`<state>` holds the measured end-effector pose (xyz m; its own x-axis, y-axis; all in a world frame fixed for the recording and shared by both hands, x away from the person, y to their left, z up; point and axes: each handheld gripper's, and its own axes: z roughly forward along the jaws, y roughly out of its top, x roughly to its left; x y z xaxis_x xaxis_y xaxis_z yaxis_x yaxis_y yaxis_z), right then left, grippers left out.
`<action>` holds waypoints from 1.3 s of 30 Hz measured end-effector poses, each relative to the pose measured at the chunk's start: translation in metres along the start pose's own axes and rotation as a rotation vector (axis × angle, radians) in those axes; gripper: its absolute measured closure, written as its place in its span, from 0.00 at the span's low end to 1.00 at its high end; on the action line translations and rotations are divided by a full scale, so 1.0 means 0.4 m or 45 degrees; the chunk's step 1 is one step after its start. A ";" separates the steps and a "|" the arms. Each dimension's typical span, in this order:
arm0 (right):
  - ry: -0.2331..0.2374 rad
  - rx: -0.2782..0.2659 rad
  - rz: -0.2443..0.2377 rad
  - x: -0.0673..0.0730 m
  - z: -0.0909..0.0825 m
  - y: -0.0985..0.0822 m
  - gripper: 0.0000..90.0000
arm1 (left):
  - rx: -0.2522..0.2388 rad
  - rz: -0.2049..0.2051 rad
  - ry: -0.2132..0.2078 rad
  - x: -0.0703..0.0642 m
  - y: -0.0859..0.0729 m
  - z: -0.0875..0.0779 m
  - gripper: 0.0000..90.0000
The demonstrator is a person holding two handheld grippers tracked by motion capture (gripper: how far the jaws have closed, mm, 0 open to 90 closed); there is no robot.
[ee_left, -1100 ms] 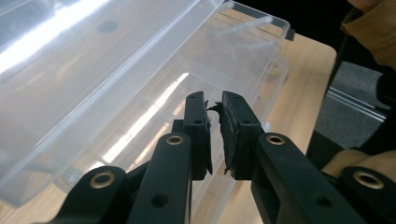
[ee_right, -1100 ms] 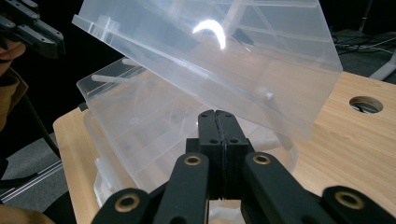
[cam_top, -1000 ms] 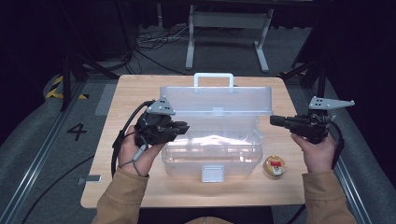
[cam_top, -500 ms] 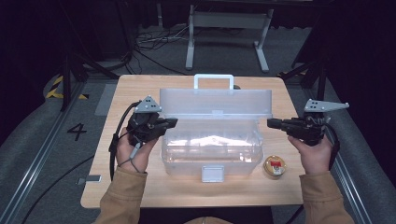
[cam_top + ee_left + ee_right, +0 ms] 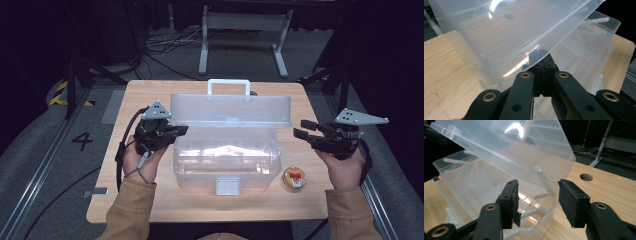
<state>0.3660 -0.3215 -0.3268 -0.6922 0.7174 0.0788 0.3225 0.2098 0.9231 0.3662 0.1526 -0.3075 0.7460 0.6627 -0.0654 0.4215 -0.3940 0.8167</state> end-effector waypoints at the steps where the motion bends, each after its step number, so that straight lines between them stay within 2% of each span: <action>1: -0.009 -0.004 -0.007 0.003 0.001 0.000 0.56 | -0.004 -0.002 0.000 0.001 0.001 0.000 0.99; 9: -0.076 -0.011 -0.067 0.036 0.033 0.013 0.52 | -0.021 -0.002 -0.010 0.016 0.018 0.002 0.99; 11: -0.102 -0.015 -0.070 0.041 0.042 0.016 0.52 | -0.023 -0.003 -0.014 0.019 0.020 0.002 0.99; 14: -0.189 -0.021 -0.043 0.043 0.057 0.021 0.51 | -0.024 -0.005 -0.012 0.020 0.024 0.002 0.99; 17: -0.208 -0.005 -0.022 0.043 0.082 0.024 0.47 | -0.027 0.002 -0.012 0.023 0.027 0.003 0.99; 18: -0.208 -0.005 -0.022 0.043 0.082 0.024 0.47 | -0.025 0.003 -0.014 0.025 0.029 0.003 0.99; 20: -0.266 0.010 -0.028 0.053 0.104 0.028 0.46 | -0.028 0.001 -0.019 0.028 0.032 0.003 0.99; 23: -0.307 -0.004 -0.046 0.067 0.125 0.035 0.46 | -0.035 0.003 -0.023 0.029 0.034 0.005 0.99; 28: -0.462 -0.047 -0.065 0.088 0.160 0.047 0.51 | -0.039 0.006 -0.019 0.031 0.036 0.005 0.99; 34: -0.530 -0.087 -0.071 0.104 0.186 0.052 0.58 | -0.043 -0.002 -0.029 0.032 0.035 0.005 0.99; 39: -0.542 -0.114 -0.014 0.091 0.191 0.052 0.67 | -0.040 0.002 -0.036 0.032 0.035 0.005 0.99</action>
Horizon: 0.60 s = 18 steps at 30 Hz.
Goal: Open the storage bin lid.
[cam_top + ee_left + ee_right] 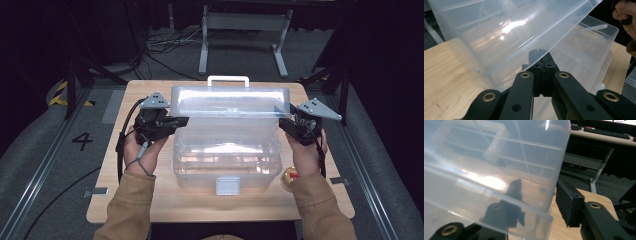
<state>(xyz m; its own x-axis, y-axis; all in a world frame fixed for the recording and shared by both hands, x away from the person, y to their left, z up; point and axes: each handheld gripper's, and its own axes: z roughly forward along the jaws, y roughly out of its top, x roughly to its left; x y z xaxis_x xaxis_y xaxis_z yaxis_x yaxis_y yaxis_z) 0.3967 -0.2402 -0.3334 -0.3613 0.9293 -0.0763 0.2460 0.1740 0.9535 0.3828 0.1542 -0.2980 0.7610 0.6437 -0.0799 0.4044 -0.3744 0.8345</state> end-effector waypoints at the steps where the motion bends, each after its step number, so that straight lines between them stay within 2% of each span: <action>1: -0.007 0.001 0.005 0.000 0.000 0.000 0.69 | -0.001 -0.002 -0.003 -0.002 0.000 0.001 0.99; 11: -0.059 -0.021 0.008 0.006 -0.003 -0.001 0.74 | 0.022 0.000 -0.016 -0.013 0.000 0.005 0.92; 18: -0.110 -0.042 0.030 0.009 0.002 0.005 0.81 | 0.043 0.022 -0.035 -0.026 -0.003 -0.003 0.85</action>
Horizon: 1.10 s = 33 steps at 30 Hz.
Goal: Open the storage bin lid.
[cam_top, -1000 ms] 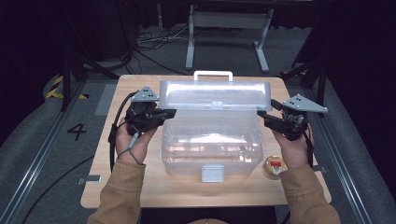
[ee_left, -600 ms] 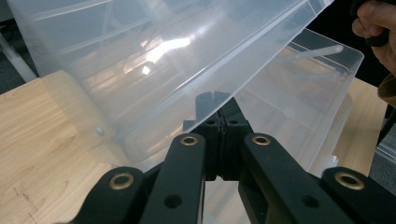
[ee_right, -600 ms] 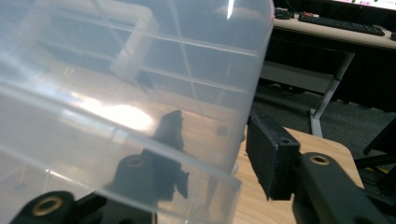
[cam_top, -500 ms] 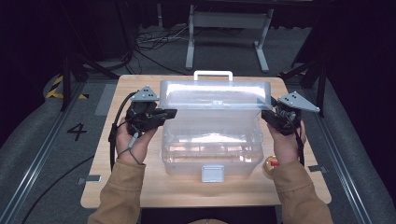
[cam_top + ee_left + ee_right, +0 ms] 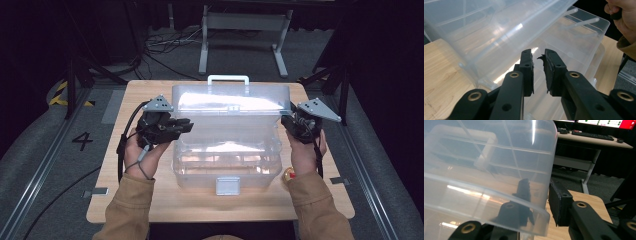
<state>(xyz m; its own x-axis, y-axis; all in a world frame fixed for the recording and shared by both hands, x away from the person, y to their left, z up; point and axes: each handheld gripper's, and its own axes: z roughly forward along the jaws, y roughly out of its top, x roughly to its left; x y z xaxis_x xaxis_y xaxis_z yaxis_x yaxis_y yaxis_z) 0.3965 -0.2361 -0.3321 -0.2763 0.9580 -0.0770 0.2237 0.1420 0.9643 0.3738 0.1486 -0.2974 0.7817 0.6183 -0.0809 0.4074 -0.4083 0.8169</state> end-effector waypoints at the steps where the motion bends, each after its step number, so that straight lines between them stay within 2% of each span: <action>1: -0.006 0.001 0.006 -0.001 0.001 0.002 0.81 | 0.002 0.000 0.002 -0.001 -0.002 -0.002 0.85; 10: 0.005 -0.025 0.091 -0.014 0.014 0.020 0.87 | 0.016 -0.018 0.011 0.000 -0.021 -0.019 0.84; 14: 0.012 -0.020 0.108 -0.019 0.024 0.030 0.87 | 0.027 -0.020 0.009 -0.003 -0.028 -0.024 0.84; 19: 0.005 -0.012 0.110 -0.022 0.036 0.043 0.87 | 0.034 -0.018 -0.029 -0.008 -0.034 -0.035 0.83; 23: 0.000 -0.009 0.103 -0.025 0.045 0.051 0.88 | 0.052 -0.004 -0.057 -0.016 -0.037 -0.044 0.82; 25: -0.010 -0.007 0.093 -0.024 0.049 0.056 0.88 | 0.079 0.016 -0.077 -0.025 -0.042 -0.045 0.81; 26: -0.015 -0.004 0.086 -0.024 0.053 0.060 0.88 | 0.102 0.049 -0.095 -0.033 -0.049 -0.046 0.81; 33: -0.020 0.002 0.089 -0.027 0.065 0.068 0.88 | 0.157 0.100 -0.159 -0.054 -0.075 -0.047 0.80</action>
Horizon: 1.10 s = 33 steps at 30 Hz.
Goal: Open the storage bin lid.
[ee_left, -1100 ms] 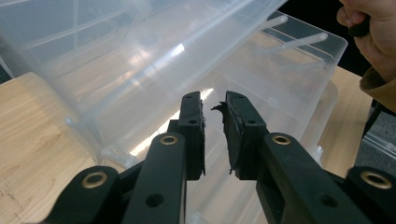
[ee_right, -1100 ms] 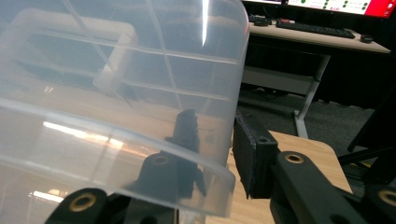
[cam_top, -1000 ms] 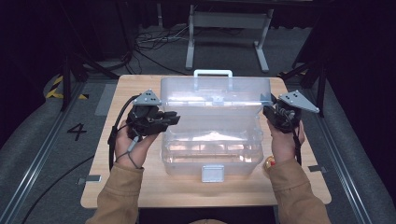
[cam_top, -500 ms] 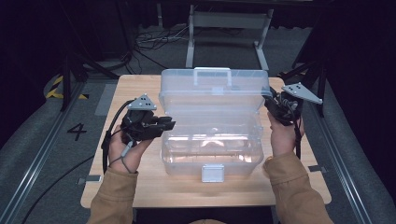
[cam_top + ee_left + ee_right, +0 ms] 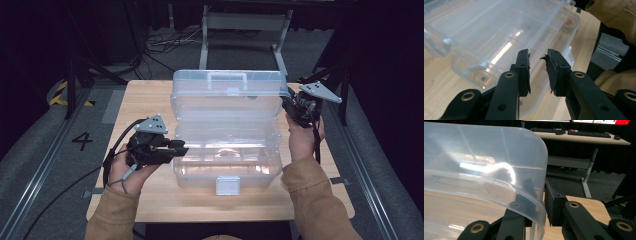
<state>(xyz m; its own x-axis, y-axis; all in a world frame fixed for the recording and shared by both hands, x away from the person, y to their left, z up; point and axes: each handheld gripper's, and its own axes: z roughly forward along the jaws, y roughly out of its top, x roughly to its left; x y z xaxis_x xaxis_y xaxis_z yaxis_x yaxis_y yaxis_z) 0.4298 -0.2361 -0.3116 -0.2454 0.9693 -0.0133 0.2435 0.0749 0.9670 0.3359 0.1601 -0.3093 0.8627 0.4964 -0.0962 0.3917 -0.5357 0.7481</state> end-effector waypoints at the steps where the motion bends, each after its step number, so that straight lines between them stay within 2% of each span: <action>1: -0.001 0.005 -0.004 0.000 0.003 0.003 0.88 | 0.020 0.013 -0.009 -0.003 -0.005 0.006 0.78; 8: 0.023 0.031 -0.005 -0.009 0.016 0.014 0.87 | 0.100 0.037 -0.061 -0.003 -0.035 0.045 0.74; 15: 0.044 0.041 0.002 -0.016 0.023 0.019 0.86 | 0.183 0.077 -0.073 -0.007 -0.051 0.097 0.72; 23: 0.069 0.045 0.011 -0.022 0.026 0.019 0.85 | 0.221 0.095 -0.107 -0.010 -0.063 0.148 0.70; 26: 0.081 0.045 0.025 -0.024 0.028 0.019 0.85 | 0.224 0.090 -0.108 -0.008 -0.066 0.159 0.70; 33: 0.082 0.041 0.027 -0.024 0.029 0.021 0.84 | 0.278 0.079 -0.147 -0.006 -0.076 0.194 0.70</action>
<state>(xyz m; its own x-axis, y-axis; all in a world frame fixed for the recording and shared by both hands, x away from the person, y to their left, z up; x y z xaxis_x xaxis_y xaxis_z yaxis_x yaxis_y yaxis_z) 0.4451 -0.2421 -0.3064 -0.2991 0.9539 0.0248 0.2792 0.0626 0.9582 0.3470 0.1221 -0.3827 0.9131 0.3837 -0.1381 0.3860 -0.7038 0.5964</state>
